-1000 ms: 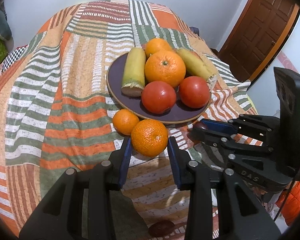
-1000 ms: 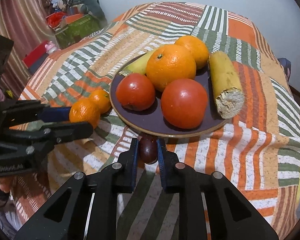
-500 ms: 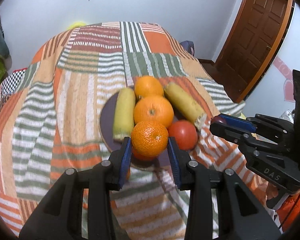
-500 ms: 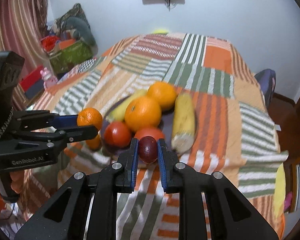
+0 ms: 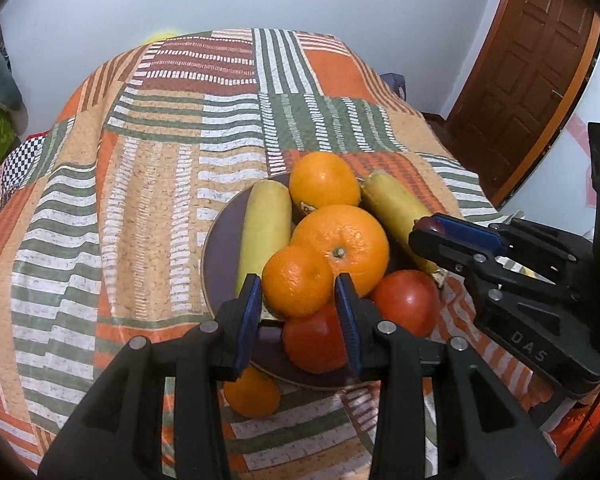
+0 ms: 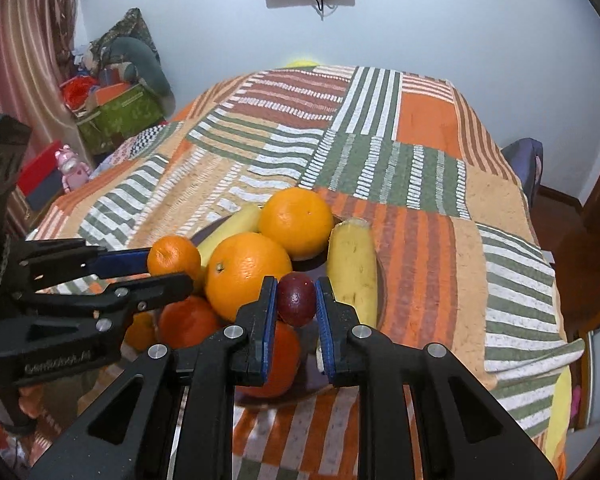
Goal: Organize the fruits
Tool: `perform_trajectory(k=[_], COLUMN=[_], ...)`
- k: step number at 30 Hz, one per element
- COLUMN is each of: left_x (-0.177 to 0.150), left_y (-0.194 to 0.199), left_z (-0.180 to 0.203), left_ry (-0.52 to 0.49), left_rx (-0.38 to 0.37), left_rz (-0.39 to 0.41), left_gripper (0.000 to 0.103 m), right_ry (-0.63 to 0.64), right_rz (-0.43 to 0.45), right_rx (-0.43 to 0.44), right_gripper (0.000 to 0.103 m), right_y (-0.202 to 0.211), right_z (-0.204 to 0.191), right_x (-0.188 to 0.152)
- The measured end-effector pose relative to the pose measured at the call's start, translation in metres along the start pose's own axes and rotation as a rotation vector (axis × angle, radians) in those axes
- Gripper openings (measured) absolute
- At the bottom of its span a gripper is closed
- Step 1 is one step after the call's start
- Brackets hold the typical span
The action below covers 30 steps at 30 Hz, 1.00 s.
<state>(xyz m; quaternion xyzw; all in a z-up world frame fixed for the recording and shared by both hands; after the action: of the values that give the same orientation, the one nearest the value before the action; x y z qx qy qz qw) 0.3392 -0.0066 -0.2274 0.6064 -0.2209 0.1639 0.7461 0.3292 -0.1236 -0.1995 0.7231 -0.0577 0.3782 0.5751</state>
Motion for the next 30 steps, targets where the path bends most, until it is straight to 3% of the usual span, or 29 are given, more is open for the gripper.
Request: perform_trajectory(k=[8, 12, 16, 30], left_x=[-0.003, -0.004, -0.005, -0.031], left_y=[-0.009, -0.005, 0.011, 0.102], left_z=[-0.005, -0.003, 0.002, 0.001], left_ry=[0.018, 0.015, -0.005, -0.015], left_rx=[-0.013, -0.021, -0.008, 0.023], left_rz=[-0.027, -0.029, 0.006, 0.114], left_gripper=[0.040, 0.049, 0.054, 0.056], right_ry=[-0.001, 0.005, 0.027, 0.020], right_rz=[-0.033, -0.036, -0.008, 0.069], right_rx=[0.018, 0.026, -0.011, 0.042], right_gripper=[0.020, 0.029, 0.041, 0.043], right_y=[-0.011, -0.006, 0.006, 0.071], right_z=[0.000, -0.003, -0.008, -0.034], right_x=[-0.009, -0.008, -0.008, -0.020])
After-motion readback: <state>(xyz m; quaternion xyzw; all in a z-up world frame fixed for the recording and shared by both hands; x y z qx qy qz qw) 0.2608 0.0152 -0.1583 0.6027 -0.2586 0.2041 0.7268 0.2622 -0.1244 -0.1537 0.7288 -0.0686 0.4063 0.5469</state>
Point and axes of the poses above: each gripper's, at about its wrist camera, not at the fingertips, and y roughly against the way its jaws point, z to its right, x to its top, the point moved 4 cm from there along -y, roughly the way its jaws point, and after that the axes turned 5 degrees about -z, right-handed, at the moved point
